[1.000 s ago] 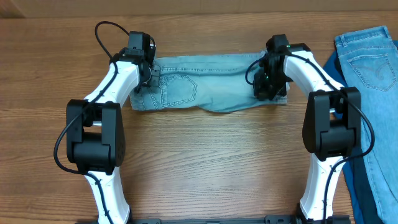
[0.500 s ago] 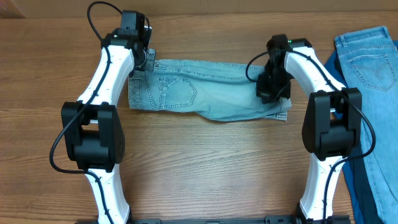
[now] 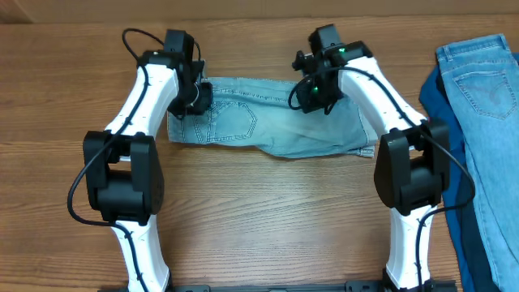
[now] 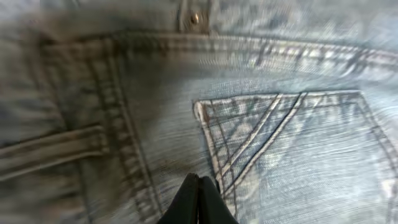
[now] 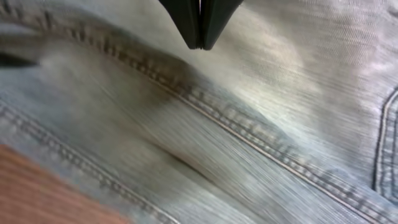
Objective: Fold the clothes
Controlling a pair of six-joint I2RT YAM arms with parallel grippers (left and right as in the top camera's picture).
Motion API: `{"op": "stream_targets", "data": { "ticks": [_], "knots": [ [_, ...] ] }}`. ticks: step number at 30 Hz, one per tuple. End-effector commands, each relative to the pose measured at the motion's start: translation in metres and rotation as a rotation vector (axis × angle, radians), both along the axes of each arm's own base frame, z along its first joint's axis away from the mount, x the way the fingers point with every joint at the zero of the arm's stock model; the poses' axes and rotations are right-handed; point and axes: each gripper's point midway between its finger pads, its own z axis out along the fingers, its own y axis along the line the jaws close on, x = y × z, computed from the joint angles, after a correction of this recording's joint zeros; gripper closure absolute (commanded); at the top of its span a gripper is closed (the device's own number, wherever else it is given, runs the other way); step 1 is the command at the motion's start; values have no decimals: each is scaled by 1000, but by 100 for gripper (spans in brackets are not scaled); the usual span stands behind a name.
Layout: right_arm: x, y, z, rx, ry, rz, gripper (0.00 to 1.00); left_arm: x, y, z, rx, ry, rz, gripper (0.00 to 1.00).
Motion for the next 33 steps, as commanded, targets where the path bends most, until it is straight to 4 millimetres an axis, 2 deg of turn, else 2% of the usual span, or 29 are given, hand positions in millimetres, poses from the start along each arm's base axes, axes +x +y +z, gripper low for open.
{"op": "stream_targets", "data": {
  "ticks": [1,4,7,9,15,19,24,28,30,32,33],
  "knots": [
    [6,-7,-8,-19,-18,18,96,-10,-6,-5,-22,2,10,96],
    [12,-5,-20,-18,-24,19,96,-9,-6,-16,-25,-14,11,96],
    [0,-4,-35,-9,48,24,96,-8,-5,-19,-23,-24,11,96],
    [-12,-5,-37,-12,96,26,96,-4,-6,-19,-23,-38,11,96],
    [-12,-5,-38,-13,99,23,96,-1,-5,-18,-21,-52,10,96],
    [12,-3,-41,-9,-4,8,96,1,-5,-18,-20,-61,9,96],
    [55,-25,-50,-78,-188,-151,96,5,-4,-17,-21,-79,11,96],
    [97,-25,-25,-47,-374,-202,96,8,-5,-16,-22,-88,11,96],
    [106,-24,-14,-40,-406,-212,95,8,-5,-16,-22,-90,11,96],
    [106,-37,-6,-84,-411,-301,96,12,-5,-14,-23,-107,3,96],
    [101,-38,9,-77,-409,-309,96,18,-6,-7,-25,-131,-1,96]
  ]
}}
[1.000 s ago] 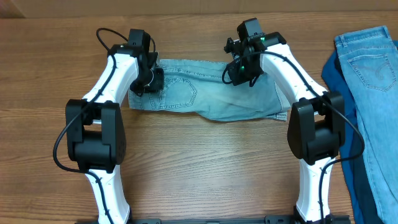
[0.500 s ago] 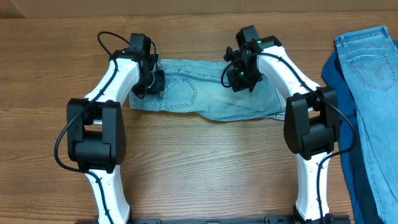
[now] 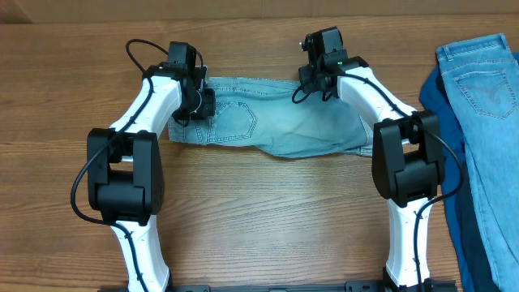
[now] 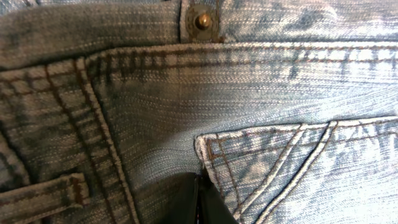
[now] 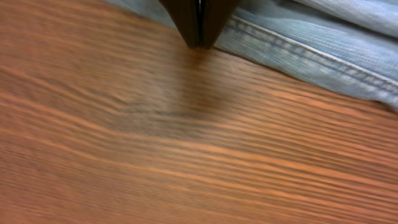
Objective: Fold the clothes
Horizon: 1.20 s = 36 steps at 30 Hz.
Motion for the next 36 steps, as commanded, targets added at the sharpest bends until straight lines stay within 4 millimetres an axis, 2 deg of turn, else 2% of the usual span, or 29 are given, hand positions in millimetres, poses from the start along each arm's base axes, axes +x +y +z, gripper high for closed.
{"op": "stream_targets", "data": {
  "ticks": [1,3,4,5,8,11,15,17,22,24,26,29,31,33,36],
  "knots": [
    [3,-9,61,18,-75,-91,96,18,-5,32,-5,-91,-26,96],
    [-5,-11,103,37,-119,-97,96,33,-8,54,-11,-145,-32,96],
    [-12,-13,115,36,-119,-97,96,39,-10,64,-14,-167,-33,96],
    [-17,-16,116,31,-101,-99,96,42,-11,68,-15,-180,-35,96],
    [-31,-26,86,-2,1,-111,96,47,-24,70,-19,-214,-69,96],
    [-35,-28,64,-14,41,-113,96,52,-38,69,-22,-243,-106,96],
    [-38,-36,29,-29,94,-127,96,62,-61,50,-27,-267,-146,96],
    [-40,-40,13,-36,124,-137,96,61,-65,44,-29,-259,-153,96],
    [-29,-43,-17,-36,126,-147,96,60,-65,42,-14,-261,-186,96],
    [-21,-42,-26,-30,104,-148,96,57,-67,48,-17,-244,-190,96],
    [-14,-41,-27,-22,80,-149,96,50,-73,57,-6,-221,-220,96],
    [-4,-38,-21,1,36,-160,96,45,-87,81,40,-244,-284,96],
    [5,-36,-7,11,1,-159,96,47,-93,106,110,-302,-293,96],
    [11,-34,21,25,-30,-157,93,42,-105,118,119,-318,-324,96],
    [8,-30,70,55,-68,-147,90,35,-112,108,110,-289,-341,96]
  ]
}}
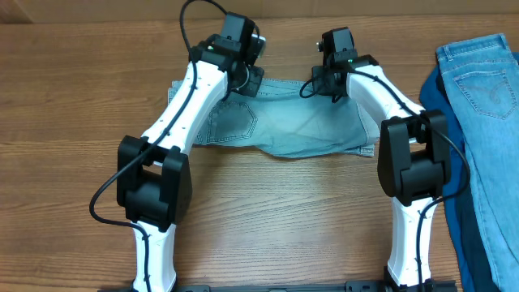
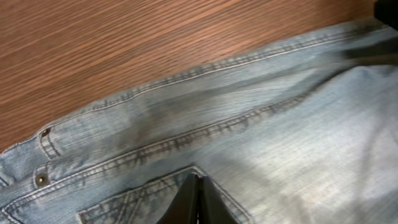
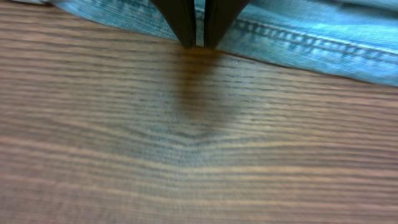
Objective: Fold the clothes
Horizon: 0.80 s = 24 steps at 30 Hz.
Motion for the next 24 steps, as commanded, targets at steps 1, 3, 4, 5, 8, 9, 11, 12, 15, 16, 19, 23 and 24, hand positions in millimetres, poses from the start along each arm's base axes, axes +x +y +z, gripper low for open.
{"op": "stream_targets", "data": {
  "ticks": [1,3,4,5,8,9,11,12,15,16,19,23,24],
  "knots": [
    [4,3,79,46,-102,2,90,1,0,15,4,-34,-17,96],
    [-23,6,78,69,5,25,91,-7,2,2,15,-1,-21,96],
    [-34,8,72,82,54,35,92,-8,2,-2,18,8,-21,96],
    [-50,10,62,94,128,44,96,-10,3,-10,20,15,-21,96],
    [-73,9,43,102,226,49,96,-12,-3,-24,-9,14,-35,96],
    [-74,9,40,101,229,49,96,-11,-4,-26,-17,10,-38,96],
    [-74,9,35,101,228,49,96,-11,-4,-29,-19,7,-38,96],
    [-74,9,27,101,230,49,96,-12,-8,-32,-36,11,-48,96],
    [-78,8,13,98,244,48,96,-11,-10,-43,-42,24,-52,96],
    [-78,8,9,99,240,48,96,-11,-10,-49,-38,33,-52,96],
    [-74,9,3,104,213,49,96,-6,-12,-65,-36,35,-51,96],
    [-69,9,-4,107,178,50,96,-10,-14,-88,-40,82,-60,96],
    [-65,10,-6,111,159,51,96,-12,-13,-93,-34,97,-59,96]
  ]
}}
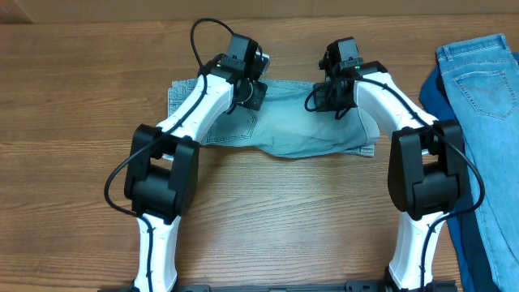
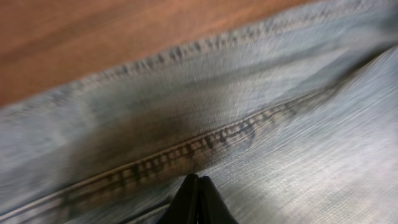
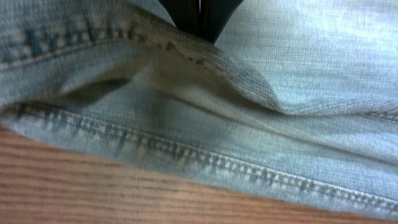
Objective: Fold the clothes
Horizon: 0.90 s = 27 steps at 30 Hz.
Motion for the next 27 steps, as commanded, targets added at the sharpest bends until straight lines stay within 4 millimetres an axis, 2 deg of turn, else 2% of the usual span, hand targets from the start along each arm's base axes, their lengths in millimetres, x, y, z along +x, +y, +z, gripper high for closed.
{"op": "stream_targets", "data": {
  "ticks": [1,4,7,10,12,17,20,23,27],
  "knots": [
    [5,0,-6,15,-38,-6,96,-14,1,-30,17,77,-37,96],
    [9,1,-15,24,-78,-6,96,-12,1,-31,28,66,-68,96],
    [3,0,-25,23,-70,-6,96,5,0,-26,12,-5,-64,96],
    [2,0,-26,22,-69,-6,96,17,-1,-34,-7,-38,-58,95],
    [3,0,-26,23,-71,-6,96,17,1,-41,-2,-30,-54,95],
    [18,-5,-20,16,-133,-22,96,29,27,-43,69,-56,8,94],
    [31,-49,-17,-74,-175,-165,96,28,37,-45,69,-37,22,95],
    [42,-81,-12,-71,-208,-231,96,26,38,-46,72,-30,23,95],
    [43,-114,-12,-76,-208,-294,96,25,39,-47,82,-27,14,92]
  ]
}}
